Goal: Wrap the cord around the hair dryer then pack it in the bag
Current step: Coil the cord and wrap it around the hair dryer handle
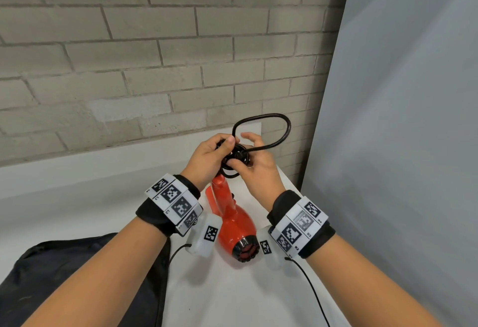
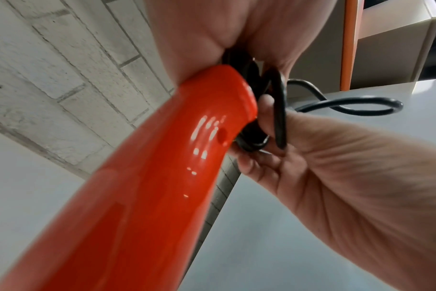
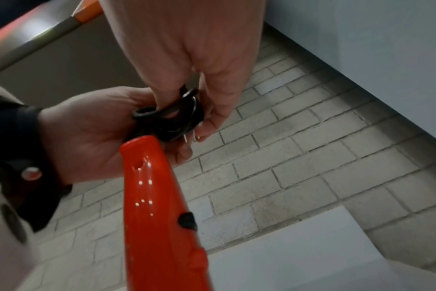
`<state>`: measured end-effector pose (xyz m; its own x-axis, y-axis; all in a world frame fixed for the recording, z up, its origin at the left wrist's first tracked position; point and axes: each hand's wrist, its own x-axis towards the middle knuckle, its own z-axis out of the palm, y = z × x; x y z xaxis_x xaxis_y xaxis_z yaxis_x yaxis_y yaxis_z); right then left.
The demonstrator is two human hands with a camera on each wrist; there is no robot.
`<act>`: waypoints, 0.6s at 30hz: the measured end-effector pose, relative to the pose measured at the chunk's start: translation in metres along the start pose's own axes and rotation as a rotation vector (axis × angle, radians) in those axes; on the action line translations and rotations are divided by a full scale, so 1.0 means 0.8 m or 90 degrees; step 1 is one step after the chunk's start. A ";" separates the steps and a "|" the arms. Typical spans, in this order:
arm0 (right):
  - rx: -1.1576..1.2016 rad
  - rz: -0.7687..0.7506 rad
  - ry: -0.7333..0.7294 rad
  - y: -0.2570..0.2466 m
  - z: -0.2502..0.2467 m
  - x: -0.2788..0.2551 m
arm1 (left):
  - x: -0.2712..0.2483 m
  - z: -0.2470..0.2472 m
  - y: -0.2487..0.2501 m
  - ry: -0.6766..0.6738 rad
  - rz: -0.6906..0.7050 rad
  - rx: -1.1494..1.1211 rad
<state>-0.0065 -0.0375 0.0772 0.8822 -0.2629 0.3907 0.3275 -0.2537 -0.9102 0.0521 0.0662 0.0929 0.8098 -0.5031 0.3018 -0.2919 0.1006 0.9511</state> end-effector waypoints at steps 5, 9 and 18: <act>0.055 0.029 0.080 0.008 0.007 -0.007 | -0.001 -0.002 -0.001 -0.014 0.018 0.025; 0.025 0.022 0.115 -0.001 0.010 -0.004 | -0.002 0.003 0.000 -0.013 0.040 0.021; 0.012 0.039 0.131 -0.008 0.014 0.003 | 0.002 0.006 -0.007 0.117 0.057 0.093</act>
<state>-0.0027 -0.0263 0.0823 0.8138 -0.4617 0.3528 0.2831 -0.2152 -0.9346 0.0524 0.0611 0.0878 0.8525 -0.3318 0.4040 -0.4262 0.0067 0.9046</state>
